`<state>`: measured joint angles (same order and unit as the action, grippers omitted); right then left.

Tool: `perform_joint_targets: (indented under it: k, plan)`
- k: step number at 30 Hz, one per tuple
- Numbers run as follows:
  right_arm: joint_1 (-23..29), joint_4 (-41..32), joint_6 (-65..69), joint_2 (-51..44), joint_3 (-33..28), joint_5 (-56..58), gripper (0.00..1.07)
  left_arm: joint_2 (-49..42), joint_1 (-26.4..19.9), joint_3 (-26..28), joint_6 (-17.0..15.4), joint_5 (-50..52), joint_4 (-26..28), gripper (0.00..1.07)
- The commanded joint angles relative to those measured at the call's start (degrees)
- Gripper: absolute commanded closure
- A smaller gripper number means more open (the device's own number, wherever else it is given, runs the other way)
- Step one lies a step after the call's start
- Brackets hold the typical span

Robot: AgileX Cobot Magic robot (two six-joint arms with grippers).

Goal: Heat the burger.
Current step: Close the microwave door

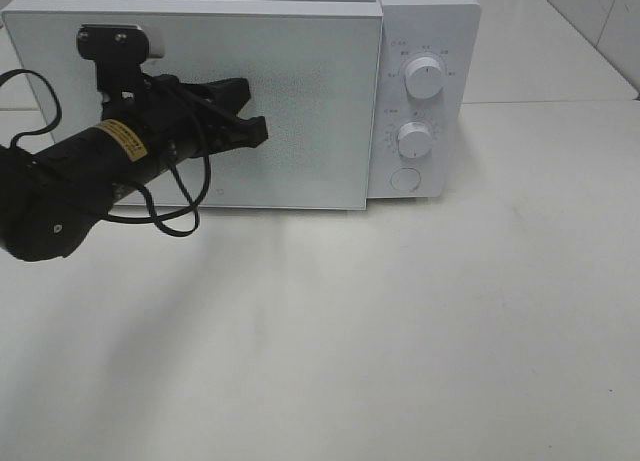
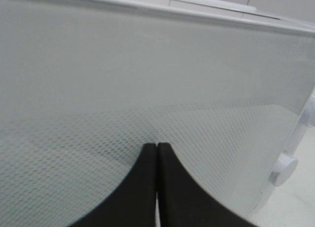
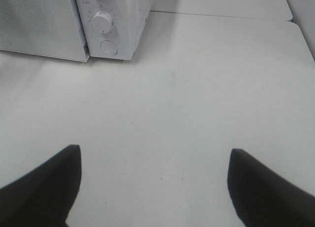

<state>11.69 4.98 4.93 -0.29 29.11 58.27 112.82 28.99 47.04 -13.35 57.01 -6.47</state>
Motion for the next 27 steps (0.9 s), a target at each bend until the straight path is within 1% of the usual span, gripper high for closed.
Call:
perform_joint_targets:
  k: [1, 2, 4, 5, 7, 8, 10, 11, 13, 14, 15, 16, 17, 19, 20, 24, 25, 27]
  plan:
    - [-0.5, 0.3, 0.7, -1.4, -0.2, -0.7, 0.31, 1.2, 2.3, 4.1, 2.2, -2.5, 5.7, 1.07]
    - [-0.5, 0.3, 0.7, -1.4, -0.2, -0.7, 0.31, 1.2, 2.3, 4.1, 2.2, -2.5, 5.7, 1.07]
    - [-0.5, 0.3, 0.7, -1.4, -0.2, -0.7, 0.31, 1.9, 3.5, 6.5, 3.3, -4.0, 8.1, 1.07]
    - [-0.5, 0.3, 0.7, -1.4, -0.2, -0.7, 0.31, 1.9, 3.5, 6.5, 3.3, -4.0, 8.1, 1.07]
    - [-0.5, 0.3, 0.7, -1.4, -0.2, -0.7, 0.31, 2.9, 4.4, 8.8, 4.5, -5.3, 10.7, 1.07]
    - [-0.5, 0.3, 0.7, -1.4, -0.2, -0.7, 0.31, 2.9, 4.4, 8.8, 4.5, -5.3, 10.7, 1.07]
    - [-0.5, 0.3, 0.7, -1.4, -0.2, -0.7, 0.31, 4.1, 5.2, 11.2, 4.6, -5.8, 12.3, 1.07]
    - [-0.5, 0.3, 0.7, -1.4, -0.2, -0.7, 0.31, 4.1, 5.2, 11.2, 4.6, -5.8, 12.3, 1.07]
    - [-0.5, 0.3, 0.7, -1.4, -0.2, -0.7, 0.31, 5.5, 5.7, 14.1, 4.8, -7.0, 13.6, 1.07]
    - [-0.5, 0.3, 0.7, -1.4, -0.2, -0.7, 0.31, 5.5, 5.7, 14.1, 4.8, -7.0, 13.6, 1.07]
    - [-0.5, 0.3, 0.7, -1.4, -0.2, -0.7, 0.31, 6.2, 5.9, 15.9, 5.8, -8.3, 14.2, 1.07]
    - [-0.5, 0.3, 0.7, -1.4, -0.2, -0.7, 0.31, 6.2, 5.9, 15.9, 5.8, -8.3, 14.2, 1.07]
    - [-0.5, 0.3, 0.7, -1.4, -0.2, -0.7, 0.31, 6.9, 6.0, 17.5, 7.0, -9.0, 15.5, 1.07]
    - [-0.5, 0.3, 0.7, -1.4, -0.2, -0.7, 0.31, 7.2, 6.0, 18.2, 7.4, -9.6, 16.0, 1.07]
    - [-0.5, 0.3, 0.7, -1.4, -0.2, -0.7, 0.31, 7.4, 6.0, 19.5, 7.7, -10.1, 16.8, 1.07]
    - [-0.5, 0.3, 0.7, -1.4, -0.2, -0.7, 0.31, 7.3, 6.4, 19.4, 7.4, -10.9, 15.9, 1.07]
    - [-0.5, 0.3, 0.7, -1.4, -0.2, -0.7, 0.31, 6.9, 7.4, 18.7, 7.4, -11.5, 15.4, 1.07]
    - [-0.5, 0.3, 0.7, -1.4, -0.2, -0.7, 0.31, 6.5, 7.8, 18.3, 7.4, -11.5, 15.4, 1.07]
